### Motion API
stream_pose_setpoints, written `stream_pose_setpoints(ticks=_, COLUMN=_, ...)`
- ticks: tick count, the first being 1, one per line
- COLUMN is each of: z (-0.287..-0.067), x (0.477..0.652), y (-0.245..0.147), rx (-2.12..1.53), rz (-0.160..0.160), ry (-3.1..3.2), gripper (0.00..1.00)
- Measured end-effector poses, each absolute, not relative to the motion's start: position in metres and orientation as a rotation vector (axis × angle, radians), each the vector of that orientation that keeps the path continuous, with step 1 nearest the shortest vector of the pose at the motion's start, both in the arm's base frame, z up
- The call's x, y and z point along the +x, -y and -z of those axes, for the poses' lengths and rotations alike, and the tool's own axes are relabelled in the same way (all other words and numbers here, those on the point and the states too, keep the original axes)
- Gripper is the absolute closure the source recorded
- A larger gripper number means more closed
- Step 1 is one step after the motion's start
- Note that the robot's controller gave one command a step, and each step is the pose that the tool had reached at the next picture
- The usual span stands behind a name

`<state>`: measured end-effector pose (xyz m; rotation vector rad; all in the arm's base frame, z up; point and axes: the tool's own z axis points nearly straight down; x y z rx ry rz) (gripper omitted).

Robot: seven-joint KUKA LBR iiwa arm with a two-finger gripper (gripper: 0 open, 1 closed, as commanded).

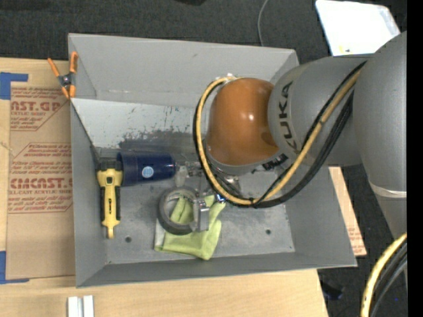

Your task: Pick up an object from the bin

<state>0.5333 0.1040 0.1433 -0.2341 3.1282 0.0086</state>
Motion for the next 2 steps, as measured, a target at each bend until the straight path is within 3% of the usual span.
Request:
stream_pose_setpoints(ticks=1, z=-0.1213, x=0.5576, y=-0.1048, rx=0.225, rz=-0.011, ry=-3.127, gripper=0.00)
stream_pose_setpoints(ticks=2, z=-0.1133, x=0.5495, y=-0.1050, rx=0.102, rz=-0.008, ry=-3.133, gripper=0.00)
